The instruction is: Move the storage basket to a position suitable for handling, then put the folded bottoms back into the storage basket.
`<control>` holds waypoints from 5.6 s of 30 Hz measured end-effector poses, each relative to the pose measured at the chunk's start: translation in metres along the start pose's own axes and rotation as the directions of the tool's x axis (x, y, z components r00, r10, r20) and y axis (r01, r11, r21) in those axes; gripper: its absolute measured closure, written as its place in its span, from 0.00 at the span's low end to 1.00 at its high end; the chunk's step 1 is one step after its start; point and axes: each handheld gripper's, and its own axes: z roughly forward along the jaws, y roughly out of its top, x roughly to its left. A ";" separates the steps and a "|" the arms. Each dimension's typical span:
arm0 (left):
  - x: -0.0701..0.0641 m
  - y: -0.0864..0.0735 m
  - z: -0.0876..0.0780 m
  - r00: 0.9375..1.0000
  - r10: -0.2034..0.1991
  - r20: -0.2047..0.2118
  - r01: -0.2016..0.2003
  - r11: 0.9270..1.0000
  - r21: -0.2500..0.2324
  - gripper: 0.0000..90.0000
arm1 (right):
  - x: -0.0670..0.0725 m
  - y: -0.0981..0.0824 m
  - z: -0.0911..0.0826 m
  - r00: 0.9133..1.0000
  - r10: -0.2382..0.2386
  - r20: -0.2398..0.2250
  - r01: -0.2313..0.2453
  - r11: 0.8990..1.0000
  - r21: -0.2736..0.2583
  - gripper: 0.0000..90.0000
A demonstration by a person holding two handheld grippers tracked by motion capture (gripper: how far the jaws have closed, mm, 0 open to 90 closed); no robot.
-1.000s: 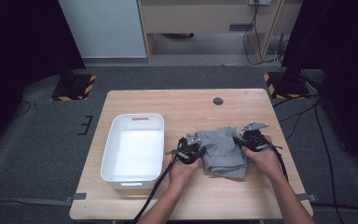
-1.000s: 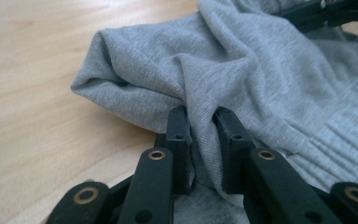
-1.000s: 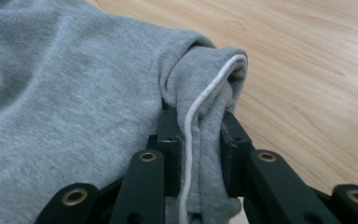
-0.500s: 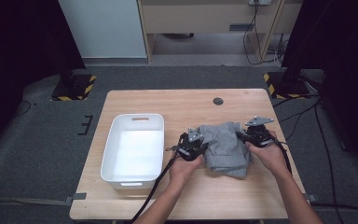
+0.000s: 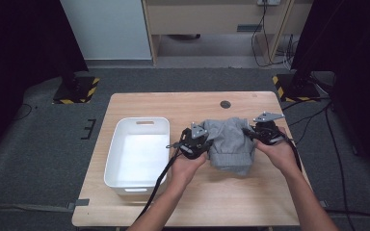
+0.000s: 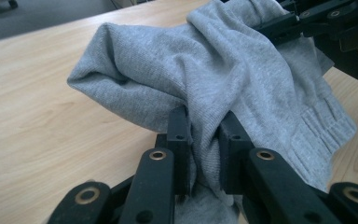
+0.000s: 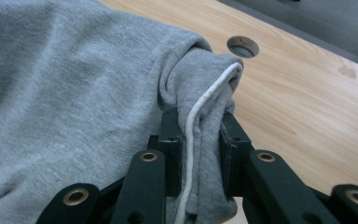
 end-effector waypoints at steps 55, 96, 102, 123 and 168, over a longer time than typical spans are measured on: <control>0.031 0.021 -0.055 0.999 -0.021 -0.047 0.018 0.999 -0.050 0.86 | 0.028 0.070 -0.009 0.996 -0.083 -0.034 0.082 0.996 -0.022 0.83; 0.061 0.019 -0.111 0.997 -0.026 -0.069 0.021 0.997 -0.080 0.86 | 0.070 0.117 -0.012 0.987 -0.148 -0.059 0.146 0.989 -0.036 0.83; 0.070 0.015 -0.120 0.996 -0.034 -0.077 0.028 0.996 -0.085 0.86 | 0.080 0.125 -0.006 0.985 -0.158 -0.069 0.156 0.987 -0.028 0.83; 0.093 0.003 -0.144 0.994 -0.046 -0.095 0.037 0.995 -0.088 0.86 | 0.105 0.140 0.014 0.980 -0.163 -0.112 0.160 0.986 -0.037 0.83; 0.130 -0.021 -0.198 0.988 -0.095 -0.122 0.077 0.987 -0.139 0.86 | 0.156 0.177 0.037 0.966 -0.188 -0.178 0.185 0.982 -0.037 0.83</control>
